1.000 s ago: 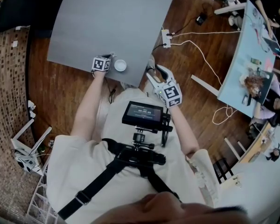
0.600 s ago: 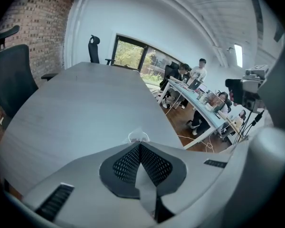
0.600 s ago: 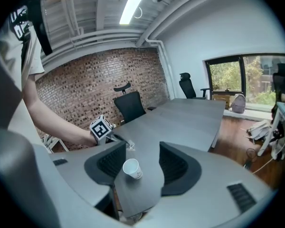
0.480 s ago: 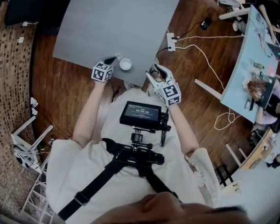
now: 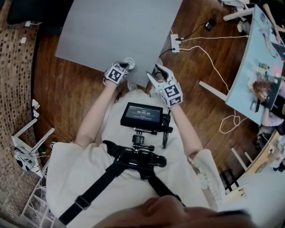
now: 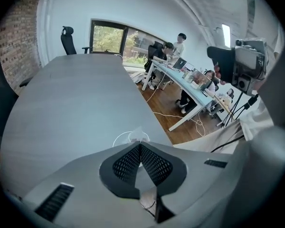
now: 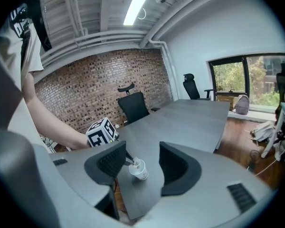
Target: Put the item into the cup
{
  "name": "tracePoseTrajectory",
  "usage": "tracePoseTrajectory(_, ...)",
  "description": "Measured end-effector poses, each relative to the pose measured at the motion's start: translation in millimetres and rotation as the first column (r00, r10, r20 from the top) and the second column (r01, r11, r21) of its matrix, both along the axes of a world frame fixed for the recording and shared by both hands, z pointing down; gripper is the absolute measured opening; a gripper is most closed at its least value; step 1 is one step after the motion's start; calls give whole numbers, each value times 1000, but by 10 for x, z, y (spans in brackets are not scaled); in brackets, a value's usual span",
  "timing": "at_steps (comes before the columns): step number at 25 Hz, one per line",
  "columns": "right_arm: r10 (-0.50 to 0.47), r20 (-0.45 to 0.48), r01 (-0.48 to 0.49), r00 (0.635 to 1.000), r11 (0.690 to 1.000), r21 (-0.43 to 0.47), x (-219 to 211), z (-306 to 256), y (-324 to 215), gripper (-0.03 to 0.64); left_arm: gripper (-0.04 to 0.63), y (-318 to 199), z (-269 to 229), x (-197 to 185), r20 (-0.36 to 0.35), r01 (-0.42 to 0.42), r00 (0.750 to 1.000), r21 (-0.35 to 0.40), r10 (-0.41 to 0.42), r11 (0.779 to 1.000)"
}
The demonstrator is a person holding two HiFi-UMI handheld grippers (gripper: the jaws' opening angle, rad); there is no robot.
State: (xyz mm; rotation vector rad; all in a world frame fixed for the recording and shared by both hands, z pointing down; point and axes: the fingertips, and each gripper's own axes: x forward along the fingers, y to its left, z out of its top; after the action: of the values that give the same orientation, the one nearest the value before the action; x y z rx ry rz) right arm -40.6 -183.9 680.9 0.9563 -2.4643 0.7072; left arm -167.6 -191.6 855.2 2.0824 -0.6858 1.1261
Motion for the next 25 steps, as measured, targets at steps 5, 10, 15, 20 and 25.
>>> tracePoseTrajectory(5,24,-3,-24,1000,1000,4,36,-52,-15,233,5,-72,141,-12,51,2,999,-15,-1,1000)
tracePoseTrajectory(10,38,10,-38,999,999,17,77,-103,48,233,103,46,144,-4,103,-13,995,-33,16,999)
tracePoseTrajectory(15,42,32,-44,999,998,45,73,-59,-64,233,117,-81,37,-31,90,11,996,17,-12,1000)
tracePoseTrajectory(20,38,32,-40,999,997,60,30,-187,47,233,117,-75,-710,65,-114,112,989,139,-96,984)
tracePoseTrajectory(25,48,20,-50,999,990,132,-108,-377,221,233,117,161,-1574,-245,-298,257,937,227,-185,939)
